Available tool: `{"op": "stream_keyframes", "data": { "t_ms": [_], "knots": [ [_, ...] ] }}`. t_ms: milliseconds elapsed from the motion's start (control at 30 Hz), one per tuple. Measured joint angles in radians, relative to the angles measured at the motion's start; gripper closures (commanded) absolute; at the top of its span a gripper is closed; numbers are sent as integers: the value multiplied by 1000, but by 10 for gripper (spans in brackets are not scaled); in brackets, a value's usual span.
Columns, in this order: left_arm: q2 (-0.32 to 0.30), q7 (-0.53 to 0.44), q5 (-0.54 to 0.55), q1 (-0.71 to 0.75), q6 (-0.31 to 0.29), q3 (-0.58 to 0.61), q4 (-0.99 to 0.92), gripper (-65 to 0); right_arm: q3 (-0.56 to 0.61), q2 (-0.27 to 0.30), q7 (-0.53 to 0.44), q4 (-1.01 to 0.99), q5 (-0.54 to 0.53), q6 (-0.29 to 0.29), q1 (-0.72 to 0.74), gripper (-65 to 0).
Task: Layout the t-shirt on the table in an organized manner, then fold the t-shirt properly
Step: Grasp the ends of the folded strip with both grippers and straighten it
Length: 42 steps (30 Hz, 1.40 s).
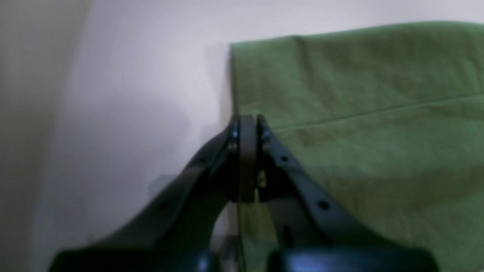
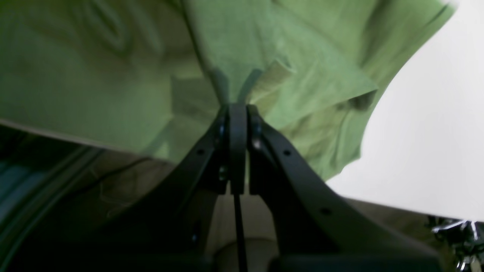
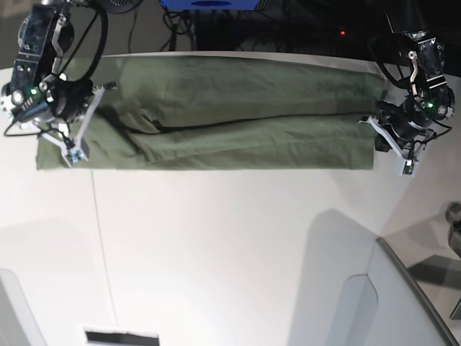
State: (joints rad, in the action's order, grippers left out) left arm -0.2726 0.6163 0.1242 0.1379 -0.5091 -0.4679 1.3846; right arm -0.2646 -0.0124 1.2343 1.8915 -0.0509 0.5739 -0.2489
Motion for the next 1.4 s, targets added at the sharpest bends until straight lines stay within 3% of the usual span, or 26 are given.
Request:
{"op": "stream_keyframes", "data": {
  "t_ms": [400,700,1033,1133,1300,1400],
  "knots": [
    [-11,0,-1,-2,0,0,0,0,3,-15,-3,86,-4,3,-171,0],
    [-11,0,3,-19,0,0,-2,0,5,-15,-3,86,-2,3,-180,0],
    [-11,0,3,-19,0,0,-2,0,8,-13,1,85,-4,3,-66,0],
    [-11,0,3,-19,0,0,-2,0,8,-13,66,85,-1,3,-32,0],
    [-11,0,3,-19,0,0,-2,0,8,-13,70,70,-2,3,41,0],
    [-11,0,3,-19,0,0,-2,0,50,-10,66,13,-2,3,57,0]
  ]
}}
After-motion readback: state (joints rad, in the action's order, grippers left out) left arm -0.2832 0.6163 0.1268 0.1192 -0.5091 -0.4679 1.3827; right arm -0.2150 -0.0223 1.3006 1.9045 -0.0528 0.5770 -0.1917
